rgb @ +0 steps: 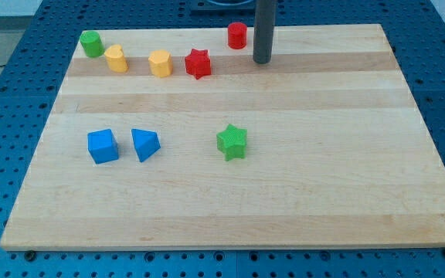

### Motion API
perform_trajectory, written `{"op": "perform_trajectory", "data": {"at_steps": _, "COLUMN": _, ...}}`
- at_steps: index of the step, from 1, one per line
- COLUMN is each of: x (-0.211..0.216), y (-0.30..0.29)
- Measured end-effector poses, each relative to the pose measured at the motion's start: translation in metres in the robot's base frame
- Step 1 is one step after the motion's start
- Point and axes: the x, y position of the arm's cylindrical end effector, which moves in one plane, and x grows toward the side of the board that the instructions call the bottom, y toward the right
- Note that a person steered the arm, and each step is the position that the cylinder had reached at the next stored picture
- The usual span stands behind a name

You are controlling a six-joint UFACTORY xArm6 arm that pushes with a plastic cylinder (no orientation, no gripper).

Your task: Slide the blue cube towards the left

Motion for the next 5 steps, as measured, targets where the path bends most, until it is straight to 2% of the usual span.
{"op": "perform_trajectory", "data": {"at_steps": 2, "x": 0.014, "y": -0.023}}
{"op": "perform_trajectory", "data": {"at_steps": 5, "x": 0.077, "y": -0.169}}
